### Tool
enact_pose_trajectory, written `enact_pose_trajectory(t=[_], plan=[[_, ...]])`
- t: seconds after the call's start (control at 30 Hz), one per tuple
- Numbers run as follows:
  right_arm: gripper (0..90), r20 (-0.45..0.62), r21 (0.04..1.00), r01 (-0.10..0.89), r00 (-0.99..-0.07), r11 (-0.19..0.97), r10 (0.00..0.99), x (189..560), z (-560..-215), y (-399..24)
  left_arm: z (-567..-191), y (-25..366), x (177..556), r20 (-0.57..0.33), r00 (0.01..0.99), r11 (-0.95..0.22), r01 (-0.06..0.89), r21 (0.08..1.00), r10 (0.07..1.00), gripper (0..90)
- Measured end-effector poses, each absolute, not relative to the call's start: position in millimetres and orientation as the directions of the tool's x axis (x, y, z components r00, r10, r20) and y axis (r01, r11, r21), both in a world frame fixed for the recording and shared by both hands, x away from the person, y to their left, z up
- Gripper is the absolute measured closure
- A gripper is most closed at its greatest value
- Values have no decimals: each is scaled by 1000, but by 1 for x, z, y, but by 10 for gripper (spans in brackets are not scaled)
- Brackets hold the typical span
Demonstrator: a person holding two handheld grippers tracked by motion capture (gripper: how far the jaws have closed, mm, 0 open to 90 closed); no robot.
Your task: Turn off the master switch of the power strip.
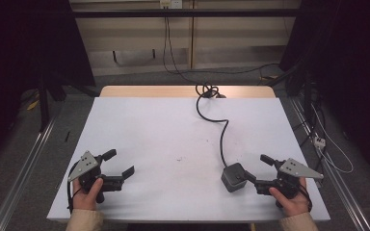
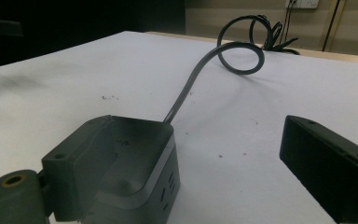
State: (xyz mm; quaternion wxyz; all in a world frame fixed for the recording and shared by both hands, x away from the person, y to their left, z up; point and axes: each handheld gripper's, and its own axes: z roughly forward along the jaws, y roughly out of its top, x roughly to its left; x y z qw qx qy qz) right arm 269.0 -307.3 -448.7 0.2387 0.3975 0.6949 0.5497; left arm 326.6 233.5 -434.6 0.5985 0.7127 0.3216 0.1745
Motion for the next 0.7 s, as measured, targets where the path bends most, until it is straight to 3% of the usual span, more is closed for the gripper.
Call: enact_pose_trajectory(t=[0.7], plan=[[106,81,952,284,-586,111,806,269,-450,-308,-435,235,327,-128,732,-88,248,965,669,29]])
